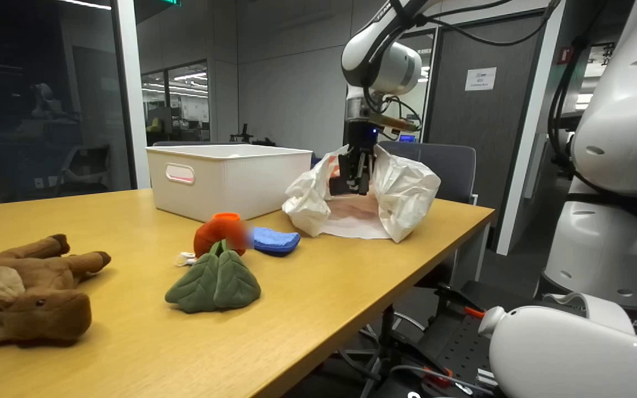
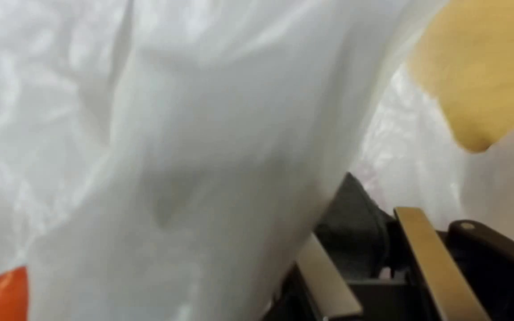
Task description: Take all the objects out of the carrier bag
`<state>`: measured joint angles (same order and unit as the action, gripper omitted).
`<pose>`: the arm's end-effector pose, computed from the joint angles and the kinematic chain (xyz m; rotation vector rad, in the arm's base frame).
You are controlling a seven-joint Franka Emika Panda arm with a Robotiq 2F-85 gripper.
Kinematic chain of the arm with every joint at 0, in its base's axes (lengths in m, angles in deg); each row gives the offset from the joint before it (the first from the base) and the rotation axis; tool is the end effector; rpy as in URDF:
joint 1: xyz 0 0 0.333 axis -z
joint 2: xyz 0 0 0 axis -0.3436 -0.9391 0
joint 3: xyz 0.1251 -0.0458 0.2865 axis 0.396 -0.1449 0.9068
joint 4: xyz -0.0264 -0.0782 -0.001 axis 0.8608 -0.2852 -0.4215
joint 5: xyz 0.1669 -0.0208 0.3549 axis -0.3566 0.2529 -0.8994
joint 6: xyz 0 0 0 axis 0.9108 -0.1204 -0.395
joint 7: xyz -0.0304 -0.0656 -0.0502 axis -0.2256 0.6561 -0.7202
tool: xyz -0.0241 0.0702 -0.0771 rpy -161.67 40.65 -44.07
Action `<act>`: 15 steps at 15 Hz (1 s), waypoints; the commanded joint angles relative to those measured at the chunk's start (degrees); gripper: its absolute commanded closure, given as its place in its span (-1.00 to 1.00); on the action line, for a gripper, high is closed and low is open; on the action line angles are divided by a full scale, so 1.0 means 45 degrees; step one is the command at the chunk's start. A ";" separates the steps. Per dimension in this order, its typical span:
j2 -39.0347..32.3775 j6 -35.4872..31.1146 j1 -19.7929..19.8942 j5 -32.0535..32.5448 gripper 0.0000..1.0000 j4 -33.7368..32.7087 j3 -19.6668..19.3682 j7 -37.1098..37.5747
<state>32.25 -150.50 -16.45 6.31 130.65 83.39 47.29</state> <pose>0.4605 -0.0674 0.3578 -3.0599 0.0874 0.1478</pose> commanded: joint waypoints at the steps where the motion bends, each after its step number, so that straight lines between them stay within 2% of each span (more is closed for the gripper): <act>1: 0.0719 0.3538 -0.0046 -0.0418 0.85 -0.0613 -0.0193 -0.1623; 5: 0.0945 0.6722 -0.0129 -0.0319 0.85 -0.1188 -0.0337 -0.3499; 9: 0.1969 0.9212 -0.0451 -0.0210 0.85 -0.1604 -0.0192 -0.5588; 12: 0.3588 0.9672 -0.1224 -0.0419 0.85 -0.1183 0.0358 -0.6162; 15: 0.4777 0.9206 -0.2334 -0.1136 0.85 -0.0979 0.1193 -0.5861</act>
<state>47.10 -108.16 -22.80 4.06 124.46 85.93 20.89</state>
